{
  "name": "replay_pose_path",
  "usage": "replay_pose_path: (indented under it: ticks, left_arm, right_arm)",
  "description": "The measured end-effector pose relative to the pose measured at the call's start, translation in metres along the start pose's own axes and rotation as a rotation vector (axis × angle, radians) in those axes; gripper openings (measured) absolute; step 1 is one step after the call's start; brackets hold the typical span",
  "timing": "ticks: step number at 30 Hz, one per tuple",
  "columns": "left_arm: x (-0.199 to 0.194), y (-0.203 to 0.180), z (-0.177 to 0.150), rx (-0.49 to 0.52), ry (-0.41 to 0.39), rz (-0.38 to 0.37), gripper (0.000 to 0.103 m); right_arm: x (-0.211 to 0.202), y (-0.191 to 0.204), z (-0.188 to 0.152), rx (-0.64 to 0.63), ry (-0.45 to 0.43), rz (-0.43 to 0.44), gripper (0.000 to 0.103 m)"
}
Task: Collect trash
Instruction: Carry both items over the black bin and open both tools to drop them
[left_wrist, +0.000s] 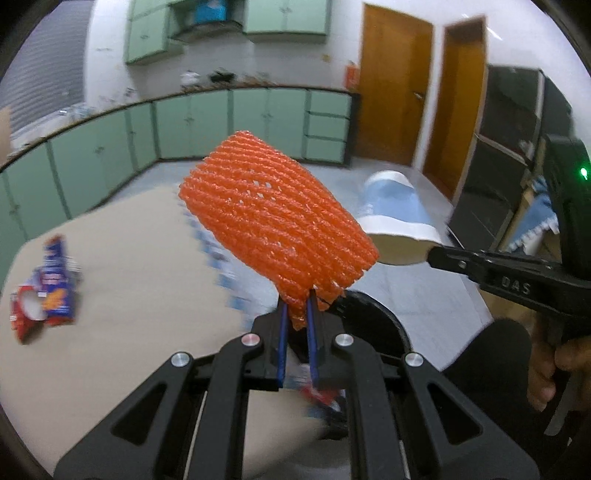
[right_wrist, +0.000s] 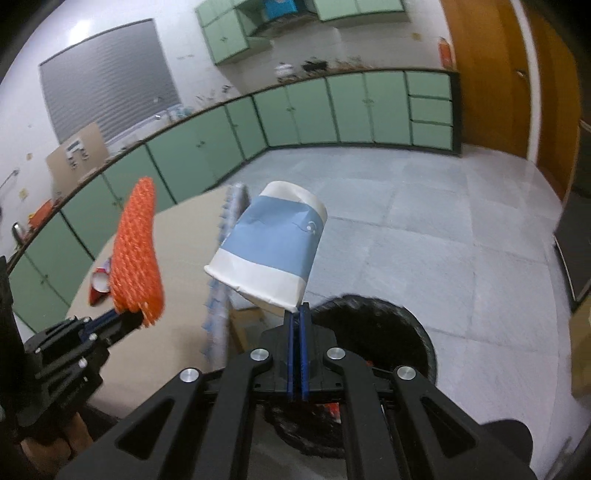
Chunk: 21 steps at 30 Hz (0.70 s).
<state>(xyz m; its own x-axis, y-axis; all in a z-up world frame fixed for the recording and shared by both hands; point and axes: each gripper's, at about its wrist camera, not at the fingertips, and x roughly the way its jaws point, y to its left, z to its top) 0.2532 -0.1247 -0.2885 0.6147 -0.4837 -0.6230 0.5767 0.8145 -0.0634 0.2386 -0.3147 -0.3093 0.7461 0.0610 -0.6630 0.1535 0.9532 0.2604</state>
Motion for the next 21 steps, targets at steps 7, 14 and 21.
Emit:
replay_pose_path:
  ticks: [7, 14, 21]
  left_arm:
    - [0.06, -0.037, -0.018, 0.048, 0.111, -0.093, 0.009]
    - [0.113, -0.055, -0.044, 0.102, 0.231, -0.094, 0.018]
    - [0.136, -0.059, -0.056, 0.138, 0.273, -0.076, 0.039]
  right_arm:
    - [0.04, -0.058, -0.021, 0.08, 0.123, -0.068, 0.003]
    - [0.077, -0.078, -0.033, 0.094, 0.216, -0.094, 0.008]
    - [0.07, -0.083, -0.026, 0.113, 0.198, -0.094, 0.03]
